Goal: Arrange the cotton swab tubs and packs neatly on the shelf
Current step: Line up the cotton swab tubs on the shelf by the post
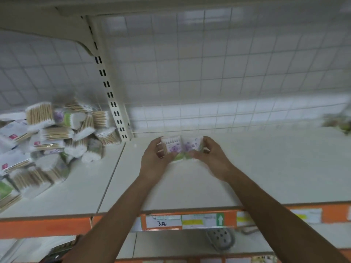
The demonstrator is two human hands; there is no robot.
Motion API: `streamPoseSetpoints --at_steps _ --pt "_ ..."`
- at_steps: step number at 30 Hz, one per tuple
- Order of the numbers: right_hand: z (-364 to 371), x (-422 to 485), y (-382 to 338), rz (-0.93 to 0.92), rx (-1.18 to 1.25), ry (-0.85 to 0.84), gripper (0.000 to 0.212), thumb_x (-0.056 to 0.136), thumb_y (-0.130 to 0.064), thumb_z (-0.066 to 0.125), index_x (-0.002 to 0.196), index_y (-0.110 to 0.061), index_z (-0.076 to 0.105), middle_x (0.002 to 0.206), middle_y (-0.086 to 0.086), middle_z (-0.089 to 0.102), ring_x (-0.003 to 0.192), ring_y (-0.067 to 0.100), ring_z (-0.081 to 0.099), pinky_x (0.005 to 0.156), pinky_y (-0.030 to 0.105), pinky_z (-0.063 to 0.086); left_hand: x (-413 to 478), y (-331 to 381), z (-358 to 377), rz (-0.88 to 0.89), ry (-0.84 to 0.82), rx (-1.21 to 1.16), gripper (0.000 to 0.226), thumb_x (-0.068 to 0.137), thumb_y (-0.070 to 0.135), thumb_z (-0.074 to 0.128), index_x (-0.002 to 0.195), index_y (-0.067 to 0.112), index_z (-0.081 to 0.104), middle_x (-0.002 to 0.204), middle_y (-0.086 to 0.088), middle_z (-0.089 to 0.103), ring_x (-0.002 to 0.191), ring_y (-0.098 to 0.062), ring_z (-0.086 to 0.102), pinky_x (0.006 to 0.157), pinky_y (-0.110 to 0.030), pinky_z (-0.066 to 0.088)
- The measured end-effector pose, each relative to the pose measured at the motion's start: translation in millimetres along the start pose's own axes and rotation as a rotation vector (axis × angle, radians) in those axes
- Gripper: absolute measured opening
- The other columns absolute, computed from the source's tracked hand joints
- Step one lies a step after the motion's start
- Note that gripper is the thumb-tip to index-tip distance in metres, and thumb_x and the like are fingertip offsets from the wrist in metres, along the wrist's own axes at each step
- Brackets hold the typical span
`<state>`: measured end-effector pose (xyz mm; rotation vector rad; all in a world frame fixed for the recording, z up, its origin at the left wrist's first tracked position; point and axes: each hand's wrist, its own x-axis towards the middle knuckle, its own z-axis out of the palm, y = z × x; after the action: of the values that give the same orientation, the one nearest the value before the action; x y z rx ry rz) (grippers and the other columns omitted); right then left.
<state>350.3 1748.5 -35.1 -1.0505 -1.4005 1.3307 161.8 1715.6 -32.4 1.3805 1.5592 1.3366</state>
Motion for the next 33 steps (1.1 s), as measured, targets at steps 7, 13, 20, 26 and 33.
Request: streamPoseSetpoints --at_steps 7,13,20,26,33 --pt "-73.5 -41.6 -6.8 -0.028 -0.014 0.073 0.037 0.076 -0.001 0.073 0.111 -0.009 0.061 0.100 0.006 0.068 0.078 0.010 0.066 0.065 0.018 0.051 -22.0 27.2 64.1 0.052 -0.141 -0.008 0.070 0.063 0.025 0.086 0.125 0.023 0.053 0.097 0.015 0.068 0.080 0.001 0.067 0.077 -0.023 0.054" --pt "-145.0 -85.1 -13.9 -0.044 -0.049 0.112 0.050 0.073 0.000 0.075 0.120 -0.007 0.058 0.106 0.007 0.068 0.084 0.008 0.066 0.067 0.015 0.050 -52.6 54.8 135.7 0.065 -0.139 0.091 0.072 0.066 0.030 0.085 0.128 0.028 0.048 0.102 0.014 0.064 0.088 -0.005 0.064 0.084 -0.027 0.052" --pt "-241.7 -129.6 -14.5 -0.054 -0.087 0.183 0.055 0.069 -0.006 0.080 0.121 -0.010 0.059 0.108 0.007 0.069 0.097 0.021 0.066 0.083 0.033 0.054 -87.4 78.6 222.4 0.089 -0.202 0.102 0.059 0.064 0.032 0.086 0.114 0.025 0.057 0.102 0.009 0.068 0.088 -0.006 0.066 0.081 -0.028 0.054" --pt "-309.3 -153.0 -20.0 -0.043 -0.135 0.220 0.054 0.071 -0.009 0.079 0.120 -0.011 0.059 0.109 0.004 0.069 0.099 0.018 0.067 0.085 0.032 0.055 -105.1 101.8 285.3 0.110 -0.249 0.107 0.056 0.062 0.033 0.087 0.110 0.029 0.057 0.098 0.015 0.066 0.087 0.003 0.062 0.072 -0.010 0.048" --pt "-368.3 -145.1 -12.3 -0.024 -0.170 0.299 0.053 0.067 -0.008 0.082 0.115 -0.016 0.061 0.108 0.018 0.066 0.098 0.033 0.064 0.091 0.045 0.052 -84.4 123.1 344.5 0.149 -0.327 0.131 0.063 0.065 0.028 0.085 0.120 0.025 0.055 0.100 0.014 0.063 0.084 0.008 0.057 0.063 0.001 0.042"
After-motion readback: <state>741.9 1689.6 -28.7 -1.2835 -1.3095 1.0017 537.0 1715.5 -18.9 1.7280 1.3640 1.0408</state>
